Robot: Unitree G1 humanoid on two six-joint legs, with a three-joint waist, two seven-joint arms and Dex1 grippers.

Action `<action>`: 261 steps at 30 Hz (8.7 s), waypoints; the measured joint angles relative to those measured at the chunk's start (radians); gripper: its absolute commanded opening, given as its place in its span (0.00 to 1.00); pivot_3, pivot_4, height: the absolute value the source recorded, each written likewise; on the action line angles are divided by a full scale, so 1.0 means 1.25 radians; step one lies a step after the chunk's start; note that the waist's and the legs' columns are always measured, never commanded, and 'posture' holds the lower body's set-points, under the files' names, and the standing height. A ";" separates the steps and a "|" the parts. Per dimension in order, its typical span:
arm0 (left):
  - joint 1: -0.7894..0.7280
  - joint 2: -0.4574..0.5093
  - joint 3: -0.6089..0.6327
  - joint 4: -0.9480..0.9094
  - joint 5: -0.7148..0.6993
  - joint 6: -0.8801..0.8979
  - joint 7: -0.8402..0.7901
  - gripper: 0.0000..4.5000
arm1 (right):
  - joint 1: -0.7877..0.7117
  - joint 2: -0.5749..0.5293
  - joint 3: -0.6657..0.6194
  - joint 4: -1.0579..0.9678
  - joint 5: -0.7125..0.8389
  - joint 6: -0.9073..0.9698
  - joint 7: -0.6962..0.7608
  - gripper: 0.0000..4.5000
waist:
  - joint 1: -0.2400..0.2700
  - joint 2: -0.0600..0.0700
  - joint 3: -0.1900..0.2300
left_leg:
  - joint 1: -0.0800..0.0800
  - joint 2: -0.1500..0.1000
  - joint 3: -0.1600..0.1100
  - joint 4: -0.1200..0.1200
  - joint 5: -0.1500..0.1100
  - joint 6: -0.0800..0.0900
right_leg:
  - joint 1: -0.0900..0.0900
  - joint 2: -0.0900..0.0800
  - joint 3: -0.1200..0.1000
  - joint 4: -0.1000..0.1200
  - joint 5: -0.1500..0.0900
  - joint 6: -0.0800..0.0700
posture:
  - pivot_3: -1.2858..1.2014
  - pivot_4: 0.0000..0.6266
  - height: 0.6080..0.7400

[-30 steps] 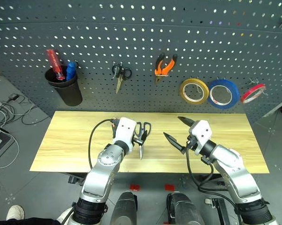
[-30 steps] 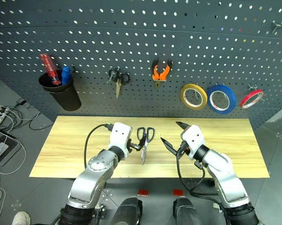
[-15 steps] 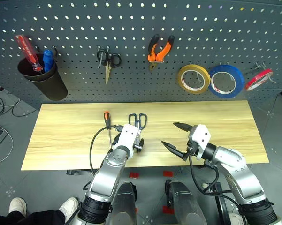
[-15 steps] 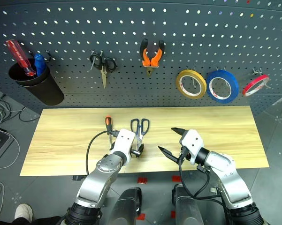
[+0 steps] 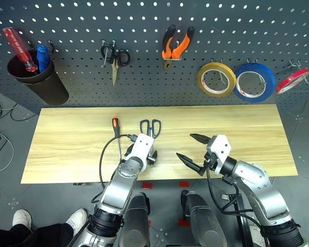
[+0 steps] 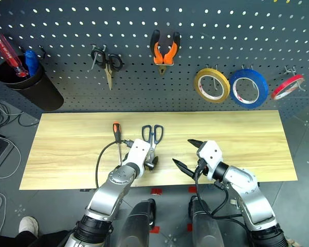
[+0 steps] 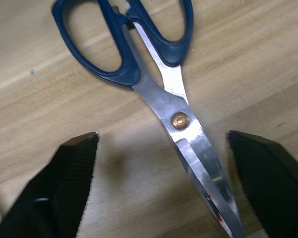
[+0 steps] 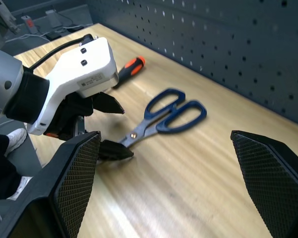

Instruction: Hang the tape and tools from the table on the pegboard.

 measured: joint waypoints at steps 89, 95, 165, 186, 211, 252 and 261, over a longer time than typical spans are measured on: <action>0.196 0.111 0.177 -0.296 0.013 -0.471 -0.069 0.12 | -0.049 0.080 -0.083 -0.113 0.089 0.011 -0.100 1.00 | 0.049 -0.007 -0.168 | -0.017 -0.013 -0.013 0.000 0.007 -0.003 | -0.007 -0.010 -0.018 -0.001 0.000 0.000 | 0.59 0.25 1.00; 0.202 0.096 0.207 -0.295 -0.004 -0.450 -0.067 0.12 | -0.048 0.080 -0.078 -0.113 0.091 0.011 -0.092 1.00 | 0.050 -0.008 -0.170 | -0.016 -0.013 -0.013 0.000 0.007 -0.003 | -0.006 -0.010 -0.018 -0.001 0.000 0.000 | 0.59 0.26 1.00; -0.092 0.031 0.294 0.079 -0.105 -0.002 0.001 0.99 | -0.252 0.053 0.023 -0.038 0.090 0.208 -0.072 1.00 | 0.023 -0.004 -0.056 | -0.006 -0.012 -0.022 0.000 0.006 0.001 | 0.004 -0.010 -0.020 0.000 -0.001 -0.002 | 0.57 0.69 1.00; -0.263 0.087 0.288 0.382 -0.128 -0.140 -0.050 0.99 | -0.250 0.025 0.031 -0.038 0.120 0.267 -0.016 1.00 | 0.020 -0.004 0.008 | -0.007 -0.012 -0.022 -0.001 0.007 -0.002 | 0.003 -0.010 -0.020 0.001 -0.001 -0.001 | 0.56 0.78 1.00; -0.263 0.124 0.252 0.384 -0.120 -0.156 -0.060 0.20 | -0.252 0.022 0.023 -0.004 0.120 0.249 -0.015 1.00 | 0.006 -0.003 0.011 | -0.008 -0.011 -0.022 -0.003 0.010 -0.007 | 0.001 -0.011 -0.020 0.000 -0.002 -0.001 | 0.57 0.69 1.00; -0.492 0.193 0.263 -0.040 0.114 -0.225 0.080 0.20 | -0.369 0.219 -0.088 -0.086 0.272 0.185 -0.192 1.00 | 0.071 -0.014 -0.153 | -0.025 -0.013 -0.021 -0.001 0.015 -0.011 | -0.012 -0.010 -0.027 0.001 -0.001 -0.001 | 0.61 0.21 1.00; -0.603 0.220 0.287 0.160 0.114 -0.348 0.124 0.20 | -0.397 0.243 -0.085 -0.049 0.243 0.173 -0.214 1.00 | 0.074 -0.014 -0.155 | -0.024 -0.013 -0.021 -0.001 0.015 -0.011 | -0.012 -0.010 -0.027 0.002 -0.001 -0.001 | 0.61 0.23 1.00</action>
